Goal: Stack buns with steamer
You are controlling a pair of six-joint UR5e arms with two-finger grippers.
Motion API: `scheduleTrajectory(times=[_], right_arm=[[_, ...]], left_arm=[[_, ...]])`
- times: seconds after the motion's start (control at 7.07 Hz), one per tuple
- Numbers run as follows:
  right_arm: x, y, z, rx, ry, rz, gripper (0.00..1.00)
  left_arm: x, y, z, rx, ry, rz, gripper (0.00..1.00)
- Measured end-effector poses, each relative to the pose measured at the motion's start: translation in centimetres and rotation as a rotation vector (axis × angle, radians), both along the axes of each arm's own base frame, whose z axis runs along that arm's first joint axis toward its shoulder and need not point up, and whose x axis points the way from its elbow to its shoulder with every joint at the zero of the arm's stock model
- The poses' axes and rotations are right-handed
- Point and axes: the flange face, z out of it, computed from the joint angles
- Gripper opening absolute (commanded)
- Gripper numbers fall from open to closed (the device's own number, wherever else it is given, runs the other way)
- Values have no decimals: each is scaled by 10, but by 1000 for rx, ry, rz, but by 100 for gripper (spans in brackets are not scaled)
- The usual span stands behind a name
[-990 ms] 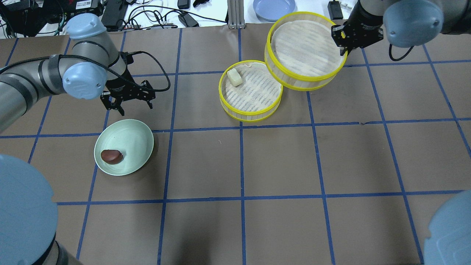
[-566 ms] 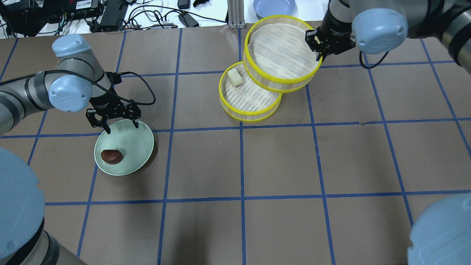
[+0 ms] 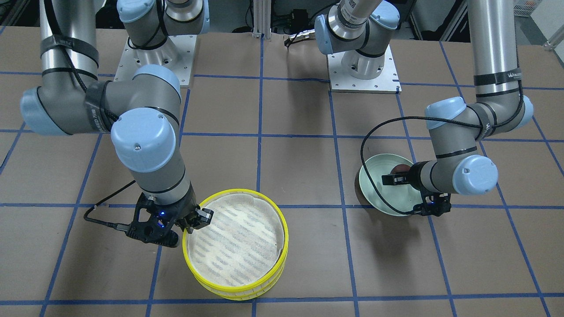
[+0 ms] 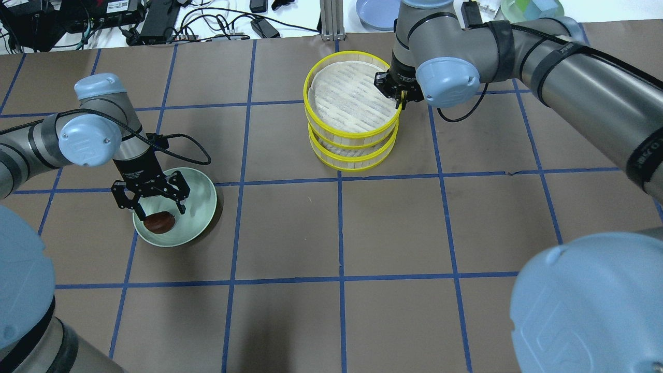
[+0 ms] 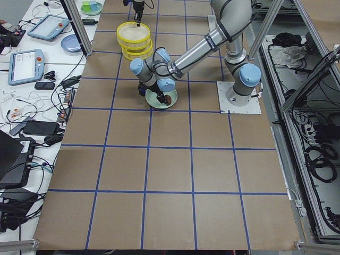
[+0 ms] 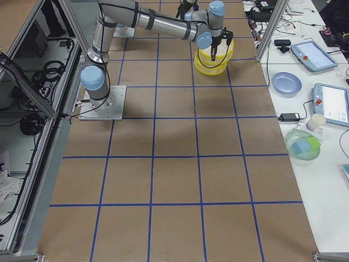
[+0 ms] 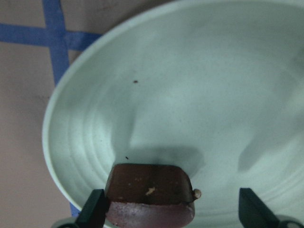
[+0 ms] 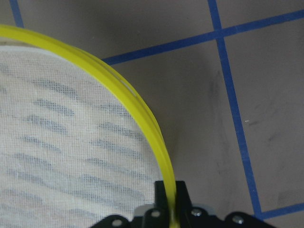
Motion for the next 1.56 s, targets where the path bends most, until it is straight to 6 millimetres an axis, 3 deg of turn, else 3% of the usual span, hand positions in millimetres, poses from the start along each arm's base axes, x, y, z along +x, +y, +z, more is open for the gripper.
scheduleTrajectory(times=[0.28, 0.42, 0.57, 0.99, 1.27, 1.41, 1.56], right_arm=[[-3, -4, -9, -2, 35, -6, 2], [-2, -3, -11, 6, 37, -7, 2], [-2, -1, -11, 19, 37, -6, 2], [1, 4, -14, 53, 33, -13, 2], [5, 5, -15, 60, 7, -28, 8], [6, 5, -17, 63, 2, -30, 33], [6, 5, -21, 69, 2, -28, 64]], left_arm=[[0, 5, -11, 33, 2, -5, 95], [1, 4, -13, 37, -3, -7, 53], [3, 1, -11, 30, -12, -12, 1], [10, -14, 4, -14, -48, -13, 0], [15, -31, 25, -93, -77, -3, 0], [16, -41, 39, -133, -92, 10, 0], [15, -52, 54, -172, -107, 45, 0]])
